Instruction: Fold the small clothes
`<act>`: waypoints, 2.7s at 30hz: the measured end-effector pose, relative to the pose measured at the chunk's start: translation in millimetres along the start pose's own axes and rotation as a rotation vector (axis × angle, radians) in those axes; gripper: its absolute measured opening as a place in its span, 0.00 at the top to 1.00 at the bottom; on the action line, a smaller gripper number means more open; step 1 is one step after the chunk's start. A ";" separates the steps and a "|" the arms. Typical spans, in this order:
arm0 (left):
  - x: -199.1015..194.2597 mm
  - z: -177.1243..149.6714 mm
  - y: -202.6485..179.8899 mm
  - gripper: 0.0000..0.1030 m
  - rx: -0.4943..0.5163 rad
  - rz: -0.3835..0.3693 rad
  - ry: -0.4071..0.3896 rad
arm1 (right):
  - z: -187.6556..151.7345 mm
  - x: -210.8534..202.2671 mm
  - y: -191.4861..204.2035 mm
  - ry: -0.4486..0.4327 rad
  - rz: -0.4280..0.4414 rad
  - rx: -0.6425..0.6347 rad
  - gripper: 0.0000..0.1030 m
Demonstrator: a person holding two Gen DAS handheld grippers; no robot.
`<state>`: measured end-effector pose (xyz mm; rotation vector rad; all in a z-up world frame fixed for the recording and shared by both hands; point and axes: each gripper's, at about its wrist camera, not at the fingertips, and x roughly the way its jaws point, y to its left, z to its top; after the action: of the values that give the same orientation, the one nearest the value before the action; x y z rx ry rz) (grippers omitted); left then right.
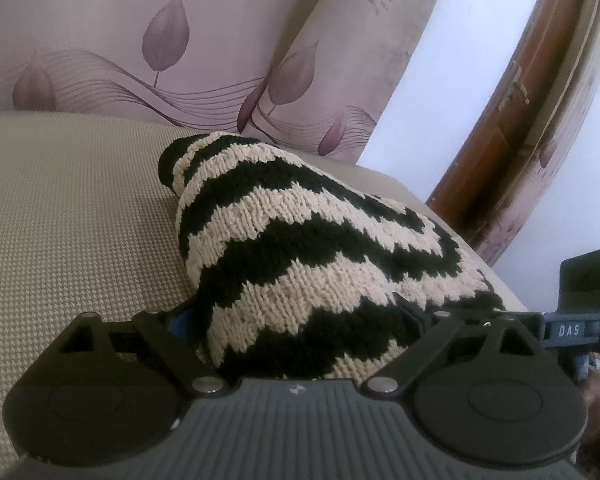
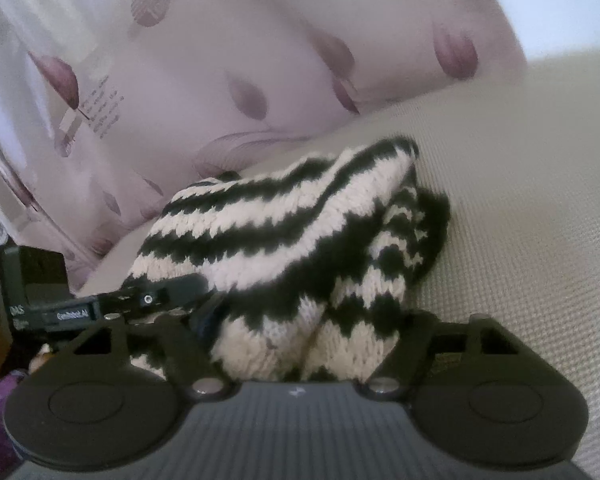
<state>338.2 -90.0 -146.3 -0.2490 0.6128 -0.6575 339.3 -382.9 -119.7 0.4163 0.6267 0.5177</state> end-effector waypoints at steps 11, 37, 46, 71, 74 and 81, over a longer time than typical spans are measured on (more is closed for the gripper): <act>-0.7 -0.7 -0.9 0.10 0.005 0.002 -0.004 | 3.9 5.0 -3.2 0.001 0.020 0.035 0.21; -10.5 -7.7 -29.3 0.33 0.099 0.079 -0.065 | -2.9 3.6 3.3 -0.011 0.012 -0.001 0.41; -26.5 -7.7 -47.4 0.43 0.134 0.122 -0.075 | -7.4 -10.5 14.6 -0.057 0.043 0.047 0.45; -139.9 -33.4 -80.1 0.44 0.192 0.239 -0.108 | -55.1 -53.5 110.1 -0.064 0.151 0.071 0.46; -159.7 -40.1 -82.3 0.44 0.192 0.255 -0.118 | -63.2 -57.8 125.1 -0.061 0.166 0.063 0.46; -204.7 -53.2 -85.7 0.44 0.195 0.286 -0.134 | -80.3 -65.2 157.5 -0.059 0.204 0.050 0.46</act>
<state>135.8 -27.0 -61.9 -0.0216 0.4411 -0.4168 191.0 -278.2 -69.2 0.5444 0.5434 0.6826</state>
